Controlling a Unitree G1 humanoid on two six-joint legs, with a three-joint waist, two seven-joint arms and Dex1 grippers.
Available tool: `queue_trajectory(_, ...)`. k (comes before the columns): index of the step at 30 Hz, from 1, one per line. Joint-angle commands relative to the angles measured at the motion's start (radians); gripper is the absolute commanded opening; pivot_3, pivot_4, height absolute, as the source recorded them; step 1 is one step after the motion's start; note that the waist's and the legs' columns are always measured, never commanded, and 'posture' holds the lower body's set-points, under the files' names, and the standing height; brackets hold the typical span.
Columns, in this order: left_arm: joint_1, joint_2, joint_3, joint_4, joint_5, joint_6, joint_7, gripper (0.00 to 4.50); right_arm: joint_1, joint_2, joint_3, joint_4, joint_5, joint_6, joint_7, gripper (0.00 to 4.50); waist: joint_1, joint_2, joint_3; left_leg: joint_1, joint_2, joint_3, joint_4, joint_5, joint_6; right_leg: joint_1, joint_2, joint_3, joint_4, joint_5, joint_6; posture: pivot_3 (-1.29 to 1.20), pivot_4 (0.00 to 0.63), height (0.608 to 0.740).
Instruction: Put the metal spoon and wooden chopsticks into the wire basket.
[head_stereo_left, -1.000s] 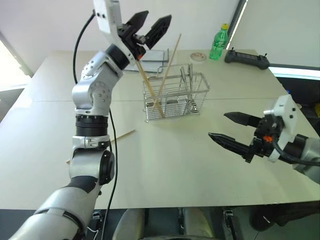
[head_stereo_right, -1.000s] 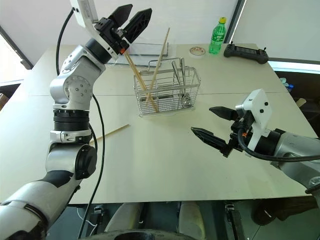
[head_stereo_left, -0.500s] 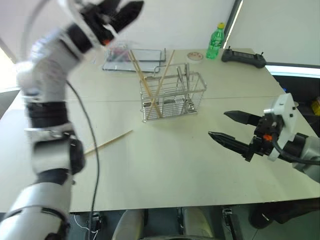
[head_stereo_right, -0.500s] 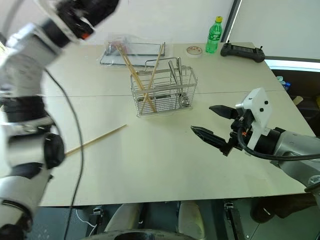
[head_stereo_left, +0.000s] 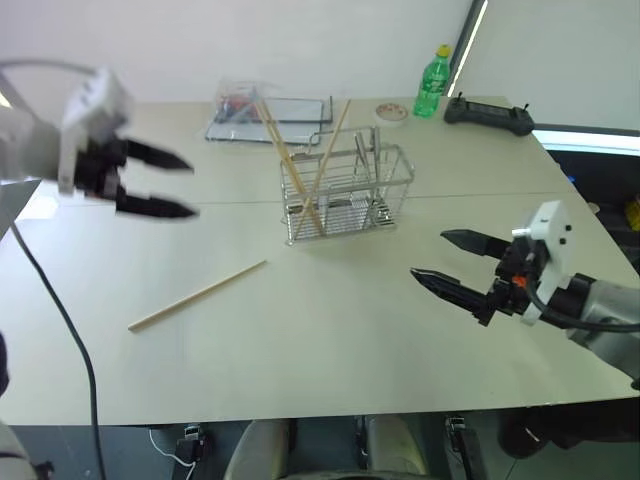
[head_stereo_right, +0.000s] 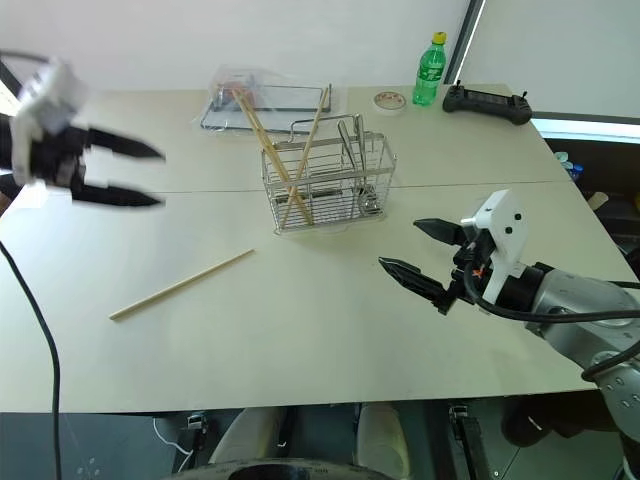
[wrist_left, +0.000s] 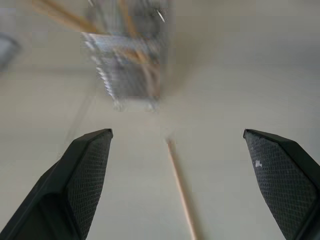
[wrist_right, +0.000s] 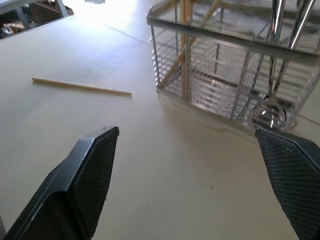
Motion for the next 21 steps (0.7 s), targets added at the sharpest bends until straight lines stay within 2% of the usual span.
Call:
queue_trajectory(1,0.02,-0.013,-0.058,-0.028,0.096,-0.054,-0.009,4.43,-0.016,0.025,0.004,-0.025,-0.007,-0.026,-0.013,4.5,0.004,0.0,0.0,0.0,0.0,0.0,0.0,0.0,0.0,0.0,0.0,0.0,0.0,0.0,0.0,0.0,0.15,0.719)
queue_trajectory(6,0.015,-0.152,-0.153,0.041,0.259,-0.111,0.095,4.43,-0.01,0.05,0.011,-0.043,-0.009,-0.027,-0.034,4.5,0.006,-0.001,0.0,-0.001,0.0,0.001,0.001,0.0,0.0,0.002,0.0,-0.001,-0.001,0.0,0.0,0.0,0.15,0.719)
queue_trajectory(12,-0.027,-0.342,-0.256,0.191,0.409,-0.093,0.187,4.43,0.008,0.07,-0.004,-0.067,-0.006,-0.02,-0.073,4.5,0.002,-0.001,0.0,-0.001,0.0,0.001,0.002,0.0,0.0,0.001,0.0,-0.001,0.0,0.001,0.003,0.0,0.15,0.719)
queue_trajectory(21,-0.06,-0.471,-0.275,0.335,0.506,-0.112,0.244,4.43,0.036,0.08,-0.026,-0.09,0.01,-0.024,-0.109,4.5,0.003,-0.001,0.0,-0.001,0.001,0.001,0.002,0.0,0.0,0.001,0.001,-0.001,0.001,0.002,0.004,0.0,0.15,0.719)
